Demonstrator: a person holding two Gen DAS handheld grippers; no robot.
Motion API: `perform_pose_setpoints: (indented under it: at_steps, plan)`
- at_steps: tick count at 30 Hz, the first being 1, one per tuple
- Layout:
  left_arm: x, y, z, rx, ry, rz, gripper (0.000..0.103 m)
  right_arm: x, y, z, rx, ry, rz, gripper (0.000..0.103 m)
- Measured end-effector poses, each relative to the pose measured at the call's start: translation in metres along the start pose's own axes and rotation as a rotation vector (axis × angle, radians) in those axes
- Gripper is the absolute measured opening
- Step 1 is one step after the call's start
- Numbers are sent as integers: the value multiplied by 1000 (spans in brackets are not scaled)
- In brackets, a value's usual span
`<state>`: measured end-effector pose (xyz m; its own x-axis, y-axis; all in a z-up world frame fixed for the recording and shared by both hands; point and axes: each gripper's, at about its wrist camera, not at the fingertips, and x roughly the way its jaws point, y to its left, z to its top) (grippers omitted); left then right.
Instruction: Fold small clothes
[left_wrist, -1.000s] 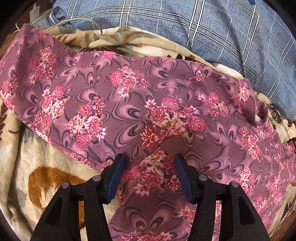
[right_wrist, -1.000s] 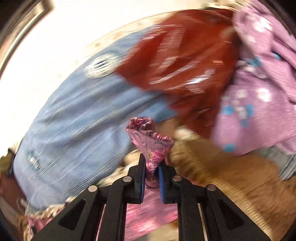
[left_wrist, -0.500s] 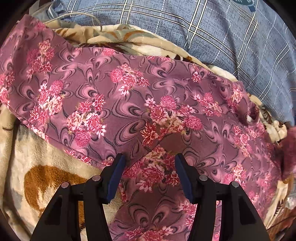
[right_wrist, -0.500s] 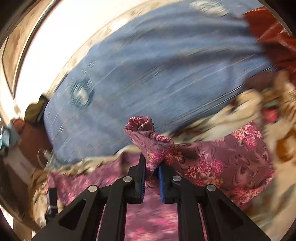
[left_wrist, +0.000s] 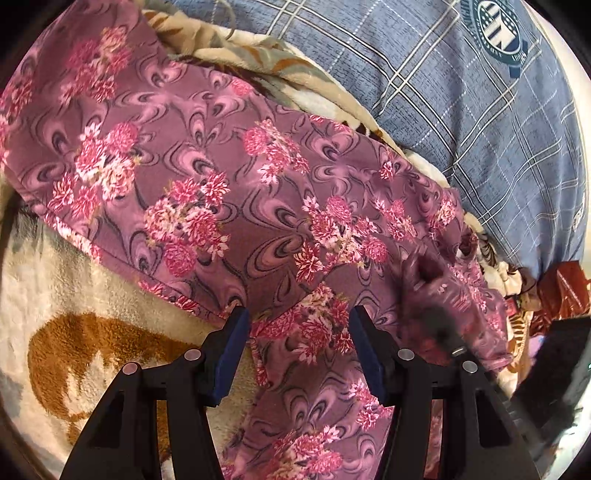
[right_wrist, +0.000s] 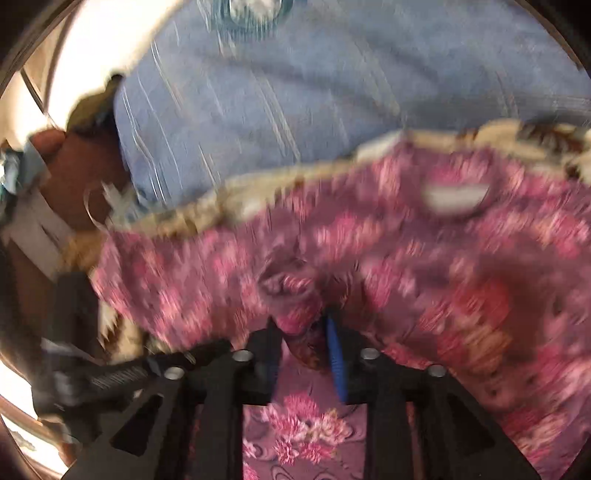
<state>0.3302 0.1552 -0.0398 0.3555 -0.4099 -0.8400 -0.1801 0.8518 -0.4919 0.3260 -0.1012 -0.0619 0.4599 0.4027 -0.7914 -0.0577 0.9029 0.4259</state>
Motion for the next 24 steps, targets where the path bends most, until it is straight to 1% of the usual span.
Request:
perform_pose_setpoints:
  at_steps: [2, 3, 5, 6, 7, 9, 10, 11, 12, 14, 15, 17, 18, 19, 20, 21, 22, 23, 24]
  plan:
    - [-2, 2, 0, -8, -2, 3, 56, -10, -3, -8, 3, 15, 33, 29]
    - [-2, 1, -1, -12, 0, 5, 56, -16, -5, -11, 11, 19, 53, 33]
    - [-4, -3, -5, -11, 5, 4, 56, -39, -17, -20, 42, 9, 125, 39]
    - [-4, -10, -8, -3, 13, -16, 56, -55, -29, -25, 66, -9, 143, 44]
    - [-4, -16, -10, 6, 18, -32, 56, -71, -44, -30, 98, -34, 150, 48]
    - [-1, -29, -13, 22, 21, -45, 58, -97, -79, -40, 172, -77, 130, 50]
    - [0, -37, -14, 35, 14, -39, 62, -111, -103, -46, 226, -102, 103, 51]
    - [3, -41, -14, 38, 8, -36, 63, -122, -124, -50, 276, -127, 79, 51]
    - [5, -46, -15, 43, -2, -43, 63, -135, -153, -54, 347, -161, 55, 51]
    - [10, -54, -15, 30, 9, -89, 64, -155, -198, -61, 484, -221, 37, 51]
    - [15, -57, -15, 10, 22, -125, 64, -162, -216, -61, 535, -249, 49, 51]
    - [23, -63, -14, -12, 41, -156, 64, -168, -240, -61, 604, -282, 74, 51]
    - [27, -67, -15, -11, 46, -160, 62, -169, -254, -59, 649, -309, 121, 51]
    - [30, -70, -15, -4, 46, -158, 60, -166, -261, -57, 671, -325, 160, 51]
    - [34, -75, -15, 6, 42, -135, 37, -163, -266, -53, 689, -327, 199, 50]
    - [38, -83, -14, 25, 45, -110, 20, -161, -274, -49, 710, -318, 215, 46]
    - [40, -88, -13, 37, 49, -93, 9, -156, -278, -45, 738, -300, 196, 33]
    - [40, -92, -11, 43, 43, -77, 9, -155, -279, -40, 739, -300, 201, 22]
    - [33, -96, -9, 48, 12, -58, 9, -164, -278, -36, 713, -320, 215, 6]
